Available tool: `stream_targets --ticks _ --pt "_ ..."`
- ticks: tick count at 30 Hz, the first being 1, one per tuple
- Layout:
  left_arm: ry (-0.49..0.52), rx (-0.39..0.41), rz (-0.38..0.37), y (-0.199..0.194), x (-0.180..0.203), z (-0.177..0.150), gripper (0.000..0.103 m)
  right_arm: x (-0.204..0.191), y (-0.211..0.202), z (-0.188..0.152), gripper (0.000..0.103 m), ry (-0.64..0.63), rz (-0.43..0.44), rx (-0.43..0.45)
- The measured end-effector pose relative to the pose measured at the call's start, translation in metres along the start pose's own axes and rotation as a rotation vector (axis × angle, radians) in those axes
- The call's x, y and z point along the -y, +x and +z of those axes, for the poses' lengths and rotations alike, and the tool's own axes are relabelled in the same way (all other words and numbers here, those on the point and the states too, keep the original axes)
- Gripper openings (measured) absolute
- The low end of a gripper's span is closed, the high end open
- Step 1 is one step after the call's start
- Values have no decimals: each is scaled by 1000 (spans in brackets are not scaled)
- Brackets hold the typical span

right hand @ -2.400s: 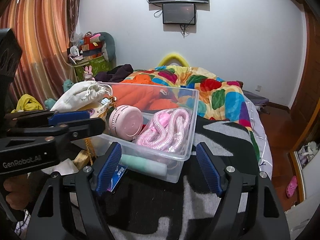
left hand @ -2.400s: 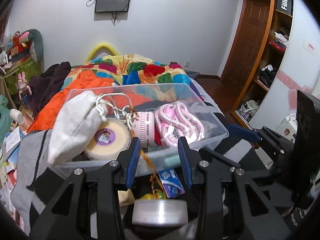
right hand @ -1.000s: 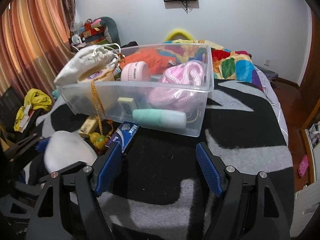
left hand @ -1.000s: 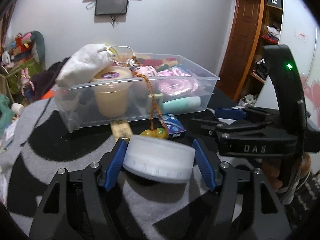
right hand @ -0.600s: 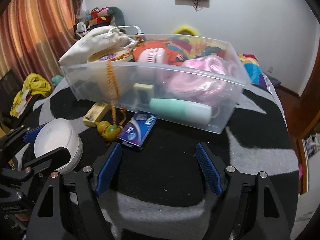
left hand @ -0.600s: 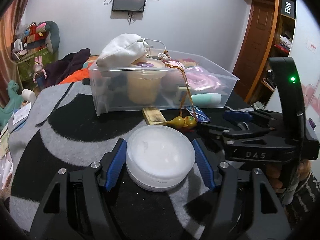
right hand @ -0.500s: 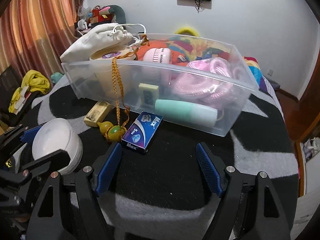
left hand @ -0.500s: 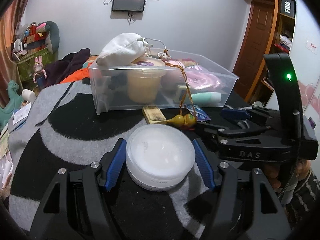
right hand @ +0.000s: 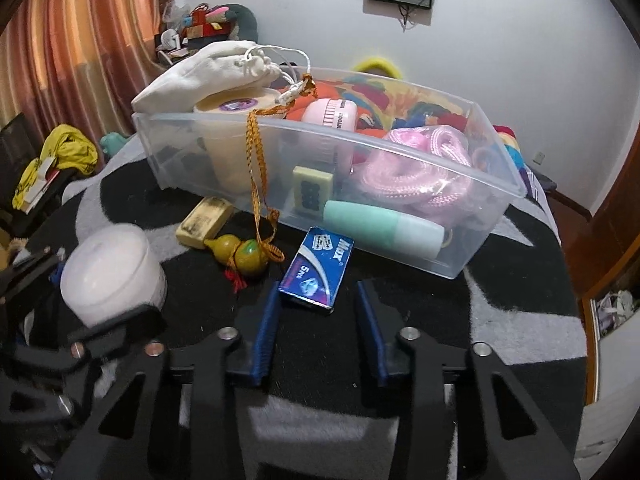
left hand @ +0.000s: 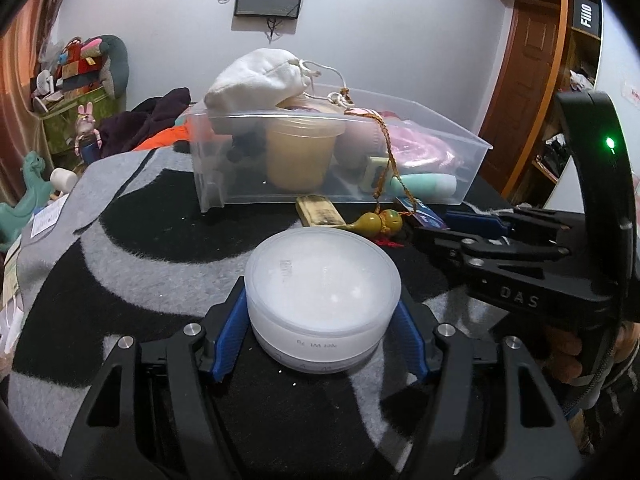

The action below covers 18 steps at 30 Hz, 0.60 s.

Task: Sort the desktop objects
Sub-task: 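Grasp the blue Max card box with the right gripper while the left holds the white container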

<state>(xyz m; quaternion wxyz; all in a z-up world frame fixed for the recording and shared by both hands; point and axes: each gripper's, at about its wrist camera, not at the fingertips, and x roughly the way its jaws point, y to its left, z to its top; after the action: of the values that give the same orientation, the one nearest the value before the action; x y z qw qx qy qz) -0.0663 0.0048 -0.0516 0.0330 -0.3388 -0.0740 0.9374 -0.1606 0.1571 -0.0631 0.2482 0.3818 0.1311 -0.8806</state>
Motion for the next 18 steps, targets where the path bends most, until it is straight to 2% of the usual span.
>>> stream_targets --ticks 5,9,15,18 --pt "-14 20 26 -6 -6 0 65 11 -7 -6 27 25 -3 0" --pt "-36 4 -1 -2 -12 0 65 9 -3 0 27 29 -13 -9" --pt "-2 17 54 0 -4 -1 65 -5 6 6 26 5 -26 4" --pt "-18 19 47 -2 -7 1 65 -1 0 2 26 26 6 18"
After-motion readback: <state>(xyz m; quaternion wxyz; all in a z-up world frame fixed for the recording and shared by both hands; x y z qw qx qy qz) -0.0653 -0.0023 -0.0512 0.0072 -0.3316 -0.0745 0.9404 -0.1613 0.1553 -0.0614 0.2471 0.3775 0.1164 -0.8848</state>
